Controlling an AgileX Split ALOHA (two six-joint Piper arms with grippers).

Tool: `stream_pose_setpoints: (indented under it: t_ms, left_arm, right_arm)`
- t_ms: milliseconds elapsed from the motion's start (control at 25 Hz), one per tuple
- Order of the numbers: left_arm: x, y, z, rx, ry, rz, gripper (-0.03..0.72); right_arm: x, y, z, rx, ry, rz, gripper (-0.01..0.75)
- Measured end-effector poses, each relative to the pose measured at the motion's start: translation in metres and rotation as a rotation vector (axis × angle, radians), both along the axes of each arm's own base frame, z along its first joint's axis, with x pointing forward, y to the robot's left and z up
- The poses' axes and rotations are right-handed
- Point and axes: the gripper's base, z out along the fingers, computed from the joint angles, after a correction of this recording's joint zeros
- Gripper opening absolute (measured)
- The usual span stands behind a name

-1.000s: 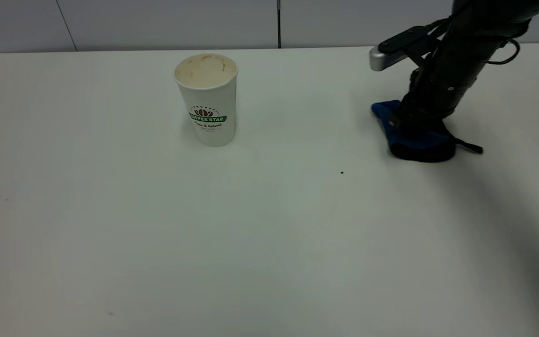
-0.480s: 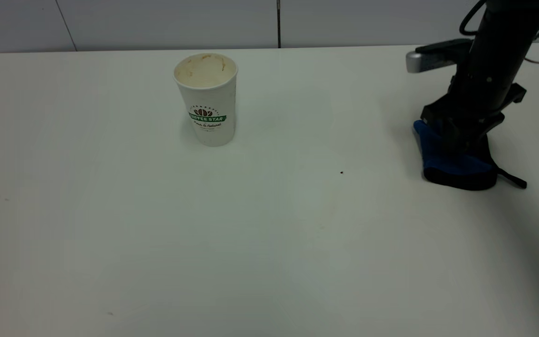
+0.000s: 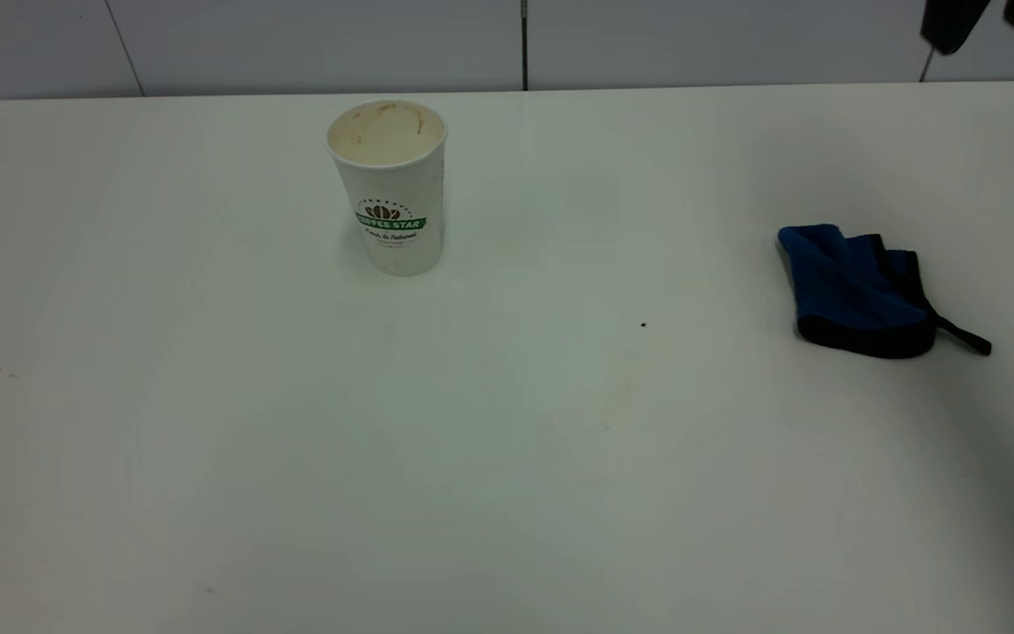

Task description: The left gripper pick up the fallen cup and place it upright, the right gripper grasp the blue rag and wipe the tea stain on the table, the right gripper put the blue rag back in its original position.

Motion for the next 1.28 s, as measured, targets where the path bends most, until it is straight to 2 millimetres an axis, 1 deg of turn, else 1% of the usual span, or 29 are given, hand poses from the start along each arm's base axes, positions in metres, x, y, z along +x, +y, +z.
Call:
stream_pose_setpoints:
  t_ms: [80,120,200,280,360,520,640,800,880,1080,1280]
  left_arm:
    - [0.000,0.000,0.000,0.000,0.000,0.000,0.525]
    - [0.000,0.000,0.000,0.000,0.000,0.000,0.525]
    - [0.000,0.000,0.000,-0.001,0.000,0.001,0.525]
    - [0.000,0.000,0.000,-0.001,0.000,0.001,0.525]
    - [0.000,0.000,0.000,-0.001,0.000,0.001,0.525]
    - [0.000,0.000,0.000,-0.001,0.000,0.001,0.525]
    - [0.000,0.000,0.000,-0.001,0.000,0.001,0.525]
    - [0.000,0.000,0.000,-0.001,0.000,0.001,0.525]
    - [0.000,0.000,0.000,-0.001,0.000,0.001,0.525]
    - [0.000,0.000,0.000,-0.001,0.000,0.001,0.525]
    - [0.000,0.000,0.000,-0.001,0.000,0.001,0.525]
  right_arm:
    - [-0.038,-0.004,0.025,-0.002,-0.022,-0.014,0.537]
    - [-0.055,-0.005,0.032,-0.001,-0.024,-0.024,0.530]
    - [-0.096,-0.009,0.042,0.006,-0.030,-0.051,0.523]
    - [-0.132,-0.012,0.043,0.011,-0.029,-0.072,0.522]
    - [-0.168,-0.016,0.036,0.015,-0.024,-0.093,0.522]
    - [-0.225,-0.027,0.020,0.018,-0.037,-0.142,0.522]
    - [-0.255,-0.030,0.010,0.030,-0.077,-0.188,0.522]
    - [-0.287,-0.031,-0.002,0.044,-0.155,-0.213,0.522]
    - [-0.297,-0.031,-0.001,0.052,-0.206,-0.216,0.522]
    - [-0.319,-0.032,0.010,0.077,-0.374,-0.233,0.522]
    - [-0.339,-0.032,0.016,0.092,-0.510,-0.229,0.522]
